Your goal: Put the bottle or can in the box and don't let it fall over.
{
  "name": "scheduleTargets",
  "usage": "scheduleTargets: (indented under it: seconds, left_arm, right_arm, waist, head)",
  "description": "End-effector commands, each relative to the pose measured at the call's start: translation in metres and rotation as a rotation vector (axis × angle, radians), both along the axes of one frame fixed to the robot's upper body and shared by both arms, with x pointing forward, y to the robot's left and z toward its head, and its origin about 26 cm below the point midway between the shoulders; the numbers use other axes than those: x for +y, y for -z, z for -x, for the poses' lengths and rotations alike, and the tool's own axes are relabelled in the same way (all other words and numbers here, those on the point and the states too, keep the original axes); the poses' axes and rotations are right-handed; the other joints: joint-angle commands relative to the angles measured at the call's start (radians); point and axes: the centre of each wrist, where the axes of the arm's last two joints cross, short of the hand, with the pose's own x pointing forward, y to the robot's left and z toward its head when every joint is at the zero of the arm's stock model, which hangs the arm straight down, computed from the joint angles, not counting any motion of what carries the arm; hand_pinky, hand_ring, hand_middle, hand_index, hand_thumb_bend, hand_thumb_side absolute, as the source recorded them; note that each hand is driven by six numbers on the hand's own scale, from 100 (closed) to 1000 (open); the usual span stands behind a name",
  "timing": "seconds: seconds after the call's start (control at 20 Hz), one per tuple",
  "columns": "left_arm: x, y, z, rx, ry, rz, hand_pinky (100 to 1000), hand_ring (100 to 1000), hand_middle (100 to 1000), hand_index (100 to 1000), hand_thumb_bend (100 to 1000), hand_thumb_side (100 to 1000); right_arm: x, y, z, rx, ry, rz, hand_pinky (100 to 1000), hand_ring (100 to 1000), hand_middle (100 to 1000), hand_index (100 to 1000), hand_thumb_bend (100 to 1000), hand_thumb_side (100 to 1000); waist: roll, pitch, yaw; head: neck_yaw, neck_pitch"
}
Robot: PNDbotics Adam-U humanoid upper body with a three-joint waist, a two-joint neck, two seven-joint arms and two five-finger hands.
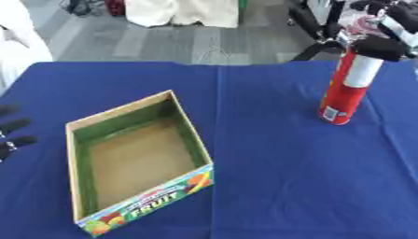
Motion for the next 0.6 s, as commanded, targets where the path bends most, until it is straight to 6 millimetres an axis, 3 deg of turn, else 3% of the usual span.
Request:
scheduleTargets:
  seconds: [0.05, 0.6]
  left_arm:
    - [0.0023, -0.0057, 0.0005, -0.017, -0.001, -0.025, 713, 824, 839, 769, 199, 915]
    - [0.0023, -0.0050, 0.0008, -0.014, -0.001, -0.027, 713, 825, 840, 770, 198, 917]
  right_arm:
    - [-0.0082, -0.0153, 0.0023, -0.061, 0.037, 0.008, 919, 916, 889, 955, 306, 1000]
    - [-0.0164, -0.0160, -0.0001, -0.096, 0.081, -0.023, 926, 926, 893, 958, 309, 1000]
  waist:
    - [0.001, -0.007, 0.000]
    - [0.003, -0.001, -0.001]
  head:
    - [0.003, -0.017]
    - [0.001, -0.023]
